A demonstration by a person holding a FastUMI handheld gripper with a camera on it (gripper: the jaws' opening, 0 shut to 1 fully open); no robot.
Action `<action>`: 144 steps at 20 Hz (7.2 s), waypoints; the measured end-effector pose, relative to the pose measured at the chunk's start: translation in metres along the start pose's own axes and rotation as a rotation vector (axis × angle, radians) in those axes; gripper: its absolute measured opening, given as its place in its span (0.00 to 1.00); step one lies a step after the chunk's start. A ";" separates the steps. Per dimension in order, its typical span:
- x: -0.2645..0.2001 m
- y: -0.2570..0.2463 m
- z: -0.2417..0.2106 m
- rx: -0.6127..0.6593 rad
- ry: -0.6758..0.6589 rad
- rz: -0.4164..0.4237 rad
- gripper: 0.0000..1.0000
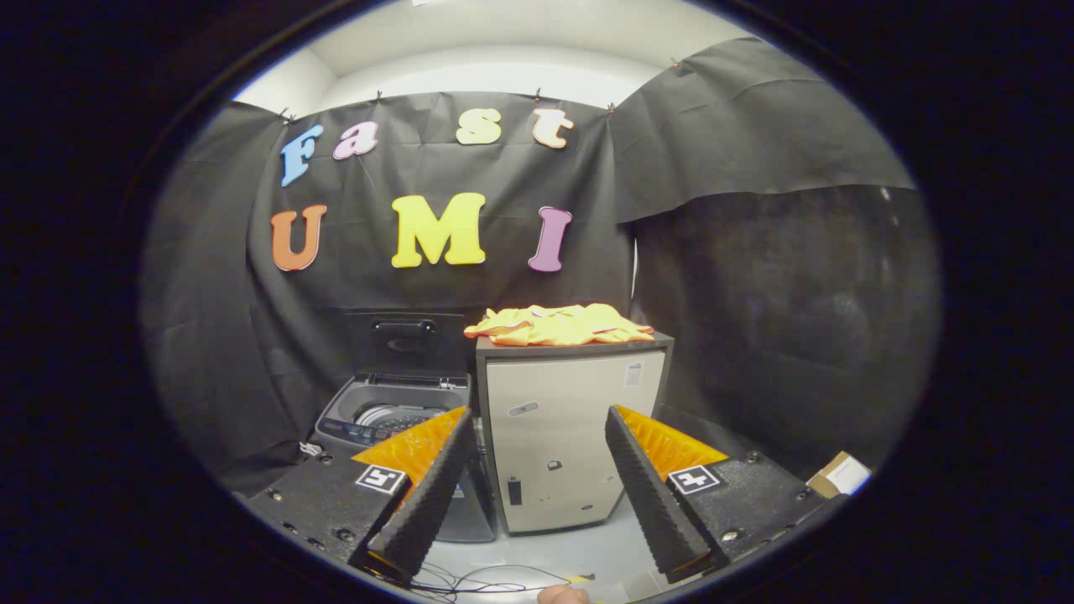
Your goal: Put the clothes into the washing machine and then close the washing machine lid.
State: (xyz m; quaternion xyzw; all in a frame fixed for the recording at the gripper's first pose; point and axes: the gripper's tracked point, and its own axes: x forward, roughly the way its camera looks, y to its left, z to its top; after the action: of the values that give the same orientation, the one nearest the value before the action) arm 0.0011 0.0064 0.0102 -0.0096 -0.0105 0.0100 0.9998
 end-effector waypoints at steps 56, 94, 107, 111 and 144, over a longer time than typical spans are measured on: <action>0.296 -0.021 0.148 -0.130 0.218 0.085 0.99; 0.446 -0.048 0.058 -0.005 0.628 0.017 0.10; 0.426 -0.036 0.153 -0.007 0.476 0.015 0.05; 0.415 -0.023 0.181 -0.015 0.437 0.046 0.05; 0.387 0.262 0.195 -0.067 0.436 0.469 0.05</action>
State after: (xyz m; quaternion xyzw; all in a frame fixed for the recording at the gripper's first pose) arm 0.3784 0.2799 0.2080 -0.0466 0.2061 0.2376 0.9481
